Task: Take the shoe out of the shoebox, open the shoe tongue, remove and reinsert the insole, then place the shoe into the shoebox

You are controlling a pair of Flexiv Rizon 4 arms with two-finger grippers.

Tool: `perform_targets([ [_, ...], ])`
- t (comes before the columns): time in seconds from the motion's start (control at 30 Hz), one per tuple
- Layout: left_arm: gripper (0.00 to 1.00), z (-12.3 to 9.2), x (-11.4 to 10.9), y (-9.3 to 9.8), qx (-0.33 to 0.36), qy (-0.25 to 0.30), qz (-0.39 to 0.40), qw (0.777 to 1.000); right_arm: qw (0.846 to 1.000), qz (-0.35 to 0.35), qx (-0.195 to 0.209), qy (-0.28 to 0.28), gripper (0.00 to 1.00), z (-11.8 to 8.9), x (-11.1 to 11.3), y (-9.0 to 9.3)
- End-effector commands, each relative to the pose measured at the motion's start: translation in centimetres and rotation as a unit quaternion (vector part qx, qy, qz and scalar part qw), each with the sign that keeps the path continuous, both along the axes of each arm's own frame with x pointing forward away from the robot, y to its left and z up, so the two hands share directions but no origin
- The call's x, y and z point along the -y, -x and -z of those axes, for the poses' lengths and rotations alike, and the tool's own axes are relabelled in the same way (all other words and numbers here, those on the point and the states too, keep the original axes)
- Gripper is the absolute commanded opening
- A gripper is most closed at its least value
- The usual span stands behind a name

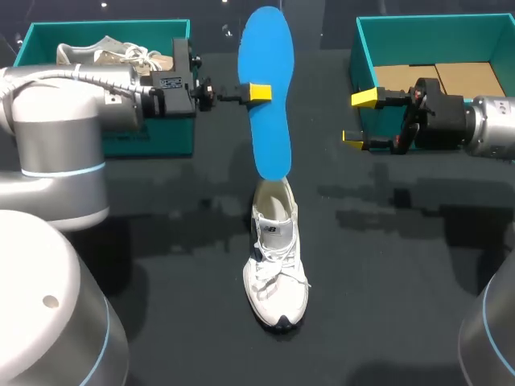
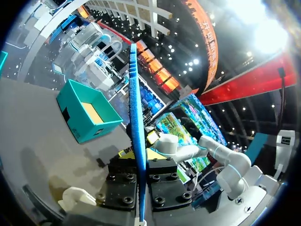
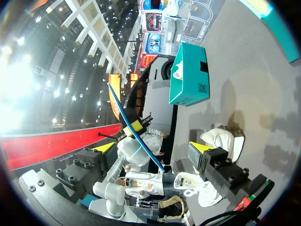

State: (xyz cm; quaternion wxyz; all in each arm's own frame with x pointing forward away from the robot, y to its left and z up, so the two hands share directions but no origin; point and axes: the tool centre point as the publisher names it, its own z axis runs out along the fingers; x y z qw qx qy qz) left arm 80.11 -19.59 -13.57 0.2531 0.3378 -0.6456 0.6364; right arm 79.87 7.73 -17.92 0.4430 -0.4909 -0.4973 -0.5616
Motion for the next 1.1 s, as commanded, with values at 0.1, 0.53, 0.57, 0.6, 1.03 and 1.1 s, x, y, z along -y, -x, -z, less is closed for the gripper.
perform_targets([
  [0.1,0.0,0.4,-0.2,-0.1,-0.024,0.0,0.007,1.0,1.0,0.0,0.0,0.001,1.0,0.0,0.0,0.1],
  [0.53,0.0,2.8,0.3,0.9,-0.243,0.0,0.008,0.97,1.0,0.0,0.0,0.001,1.0,0.0,0.0,0.1],
  [0.57,0.0,2.9,0.4,1.0,-0.257,-0.002,0.008,0.966,1.0,0.0,0.0,0.001,1.0,0.0,0.0,0.1],
  [0.6,0.0,2.8,0.4,1.2,-0.268,-0.006,0.009,0.963,1.0,0.0,0.0,0.001,1.0,0.0,0.0,0.1],
  [1.03,0.0,3.8,0.7,2.0,-0.318,-0.013,0.002,0.948,1.0,0.0,0.0,0.001,1.0,0.0,0.0,0.1],
  [1.1,0.0,4.0,0.7,1.9,-0.337,-0.012,0.001,0.941,1.0,0.0,0.0,0.001,1.0,0.0,0.0,0.1],
])
